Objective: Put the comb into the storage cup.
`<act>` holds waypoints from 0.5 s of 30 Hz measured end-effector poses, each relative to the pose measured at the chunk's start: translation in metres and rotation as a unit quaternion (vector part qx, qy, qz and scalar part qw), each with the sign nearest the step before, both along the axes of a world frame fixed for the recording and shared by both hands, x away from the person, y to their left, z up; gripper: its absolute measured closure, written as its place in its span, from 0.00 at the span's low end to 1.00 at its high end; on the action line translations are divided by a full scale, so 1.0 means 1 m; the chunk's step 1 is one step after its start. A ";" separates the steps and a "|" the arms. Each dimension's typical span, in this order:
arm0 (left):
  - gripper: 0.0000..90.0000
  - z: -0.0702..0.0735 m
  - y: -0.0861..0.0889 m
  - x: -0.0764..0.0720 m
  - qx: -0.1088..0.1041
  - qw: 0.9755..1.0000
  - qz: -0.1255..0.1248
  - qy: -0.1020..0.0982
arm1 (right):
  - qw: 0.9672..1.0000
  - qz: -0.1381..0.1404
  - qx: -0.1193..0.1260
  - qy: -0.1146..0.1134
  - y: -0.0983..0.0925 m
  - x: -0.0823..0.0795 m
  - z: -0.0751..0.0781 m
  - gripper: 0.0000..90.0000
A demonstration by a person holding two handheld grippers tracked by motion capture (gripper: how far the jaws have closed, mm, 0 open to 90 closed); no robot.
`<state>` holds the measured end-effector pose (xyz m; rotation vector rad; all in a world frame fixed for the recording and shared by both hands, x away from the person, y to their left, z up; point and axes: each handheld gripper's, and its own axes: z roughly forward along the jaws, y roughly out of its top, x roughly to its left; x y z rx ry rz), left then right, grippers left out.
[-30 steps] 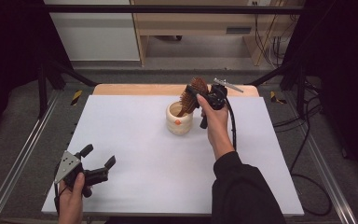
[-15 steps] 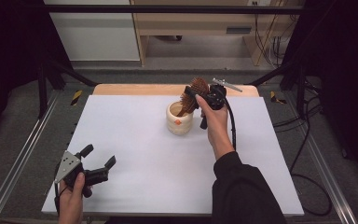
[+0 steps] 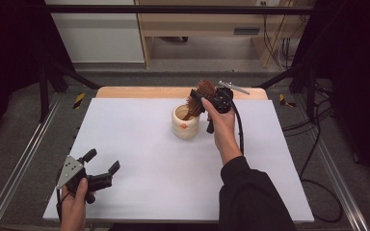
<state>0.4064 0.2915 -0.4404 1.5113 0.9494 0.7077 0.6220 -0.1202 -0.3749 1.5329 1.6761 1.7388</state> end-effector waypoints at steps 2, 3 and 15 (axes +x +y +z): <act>0.02 0.000 0.000 0.000 0.000 1.000 0.000 0.000 | 1.000 0.000 -0.001 0.002 0.000 0.000 0.000 0.22; 0.02 0.000 0.000 0.000 0.000 1.000 0.000 0.000 | 1.000 0.000 -0.002 0.002 0.000 0.000 0.000 0.22; 0.02 0.000 0.000 0.000 0.000 1.000 0.000 0.001 | 1.000 0.001 -0.018 0.004 0.001 -0.001 -0.001 0.20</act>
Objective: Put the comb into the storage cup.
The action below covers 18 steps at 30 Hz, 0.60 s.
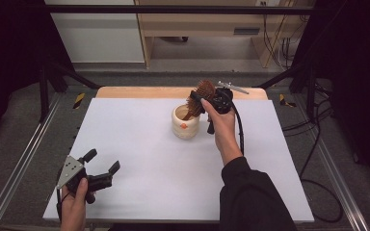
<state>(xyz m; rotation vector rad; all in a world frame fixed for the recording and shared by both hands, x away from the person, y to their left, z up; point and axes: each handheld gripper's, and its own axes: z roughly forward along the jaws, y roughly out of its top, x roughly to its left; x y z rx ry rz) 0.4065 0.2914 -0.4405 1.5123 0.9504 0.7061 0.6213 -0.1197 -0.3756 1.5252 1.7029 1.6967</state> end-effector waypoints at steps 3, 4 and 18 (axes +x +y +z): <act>0.02 0.000 0.000 0.000 0.000 1.000 0.000 0.000 | 1.000 -0.001 -0.005 0.000 0.000 0.000 0.000 0.19; 0.02 0.000 0.000 0.000 0.000 1.000 0.000 0.000 | 1.000 0.000 -0.008 0.000 0.000 -0.001 0.000 0.19; 0.02 0.000 0.000 0.000 0.000 1.000 0.000 0.001 | 0.998 -0.007 -0.058 -0.019 -0.003 -0.007 0.006 0.15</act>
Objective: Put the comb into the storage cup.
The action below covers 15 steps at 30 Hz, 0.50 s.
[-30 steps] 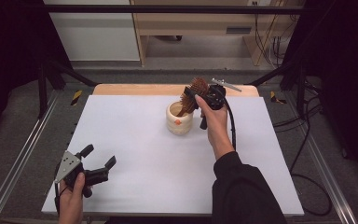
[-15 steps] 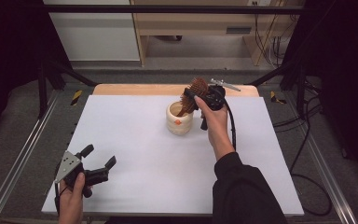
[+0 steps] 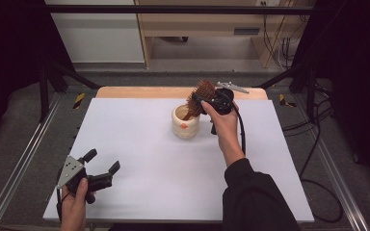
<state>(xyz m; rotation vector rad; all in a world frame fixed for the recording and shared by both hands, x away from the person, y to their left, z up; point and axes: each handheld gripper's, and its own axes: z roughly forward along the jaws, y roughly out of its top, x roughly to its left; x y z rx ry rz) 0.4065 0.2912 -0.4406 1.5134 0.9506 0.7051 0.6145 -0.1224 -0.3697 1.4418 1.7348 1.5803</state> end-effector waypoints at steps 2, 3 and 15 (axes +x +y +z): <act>0.02 0.000 0.000 0.000 0.000 1.000 0.000 0.000 | 1.000 -0.004 -0.008 -0.004 -0.001 -0.001 0.001 0.15; 0.02 0.000 0.000 0.000 0.000 1.000 0.000 0.000 | 1.000 -0.005 -0.012 -0.006 -0.001 -0.001 0.001 0.15; 0.02 0.000 0.001 0.000 -0.004 1.000 0.005 -0.001 | 0.997 -0.025 -0.054 -0.044 -0.005 -0.015 0.015 0.10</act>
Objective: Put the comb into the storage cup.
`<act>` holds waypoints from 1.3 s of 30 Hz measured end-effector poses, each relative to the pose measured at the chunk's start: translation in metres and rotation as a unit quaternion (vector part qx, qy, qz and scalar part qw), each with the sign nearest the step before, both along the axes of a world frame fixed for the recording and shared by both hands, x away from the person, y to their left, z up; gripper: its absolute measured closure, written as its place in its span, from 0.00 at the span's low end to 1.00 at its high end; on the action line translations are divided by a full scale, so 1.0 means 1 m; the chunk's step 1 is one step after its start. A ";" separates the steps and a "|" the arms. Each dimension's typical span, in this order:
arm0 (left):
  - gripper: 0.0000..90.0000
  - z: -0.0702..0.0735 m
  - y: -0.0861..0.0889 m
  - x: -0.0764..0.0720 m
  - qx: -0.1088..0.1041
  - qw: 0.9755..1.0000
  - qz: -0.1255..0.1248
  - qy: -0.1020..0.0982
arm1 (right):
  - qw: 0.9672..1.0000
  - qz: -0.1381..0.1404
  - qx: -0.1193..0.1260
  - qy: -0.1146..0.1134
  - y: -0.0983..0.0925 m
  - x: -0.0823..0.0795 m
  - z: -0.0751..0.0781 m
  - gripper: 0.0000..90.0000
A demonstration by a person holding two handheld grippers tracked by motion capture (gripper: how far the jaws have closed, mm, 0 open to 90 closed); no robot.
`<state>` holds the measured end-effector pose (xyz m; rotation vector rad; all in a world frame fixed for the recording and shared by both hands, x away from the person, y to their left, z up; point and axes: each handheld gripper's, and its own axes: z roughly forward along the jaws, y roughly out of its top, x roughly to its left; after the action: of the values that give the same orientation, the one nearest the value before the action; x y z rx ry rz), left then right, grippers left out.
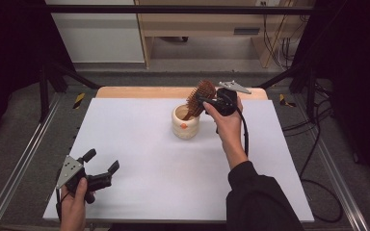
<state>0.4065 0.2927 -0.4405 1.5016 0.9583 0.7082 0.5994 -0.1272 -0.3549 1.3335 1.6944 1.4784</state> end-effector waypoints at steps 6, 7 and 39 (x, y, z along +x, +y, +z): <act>0.02 0.000 0.000 -0.001 0.001 1.000 0.001 -0.001 | 1.000 -0.004 -0.009 -0.012 -0.002 -0.006 0.006 0.09; 0.02 0.000 0.000 -0.001 0.000 1.000 0.001 -0.001 | 1.000 -0.004 -0.008 -0.012 -0.003 -0.006 0.007 0.09; 0.02 0.002 0.004 -0.001 0.002 1.000 0.008 -0.012 | 0.997 0.018 -0.027 -0.065 -0.033 -0.034 0.032 0.14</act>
<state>0.4056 0.2965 -0.4383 1.4876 0.9508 0.7390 0.5652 -0.1604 -0.3224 1.1598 1.6711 1.4947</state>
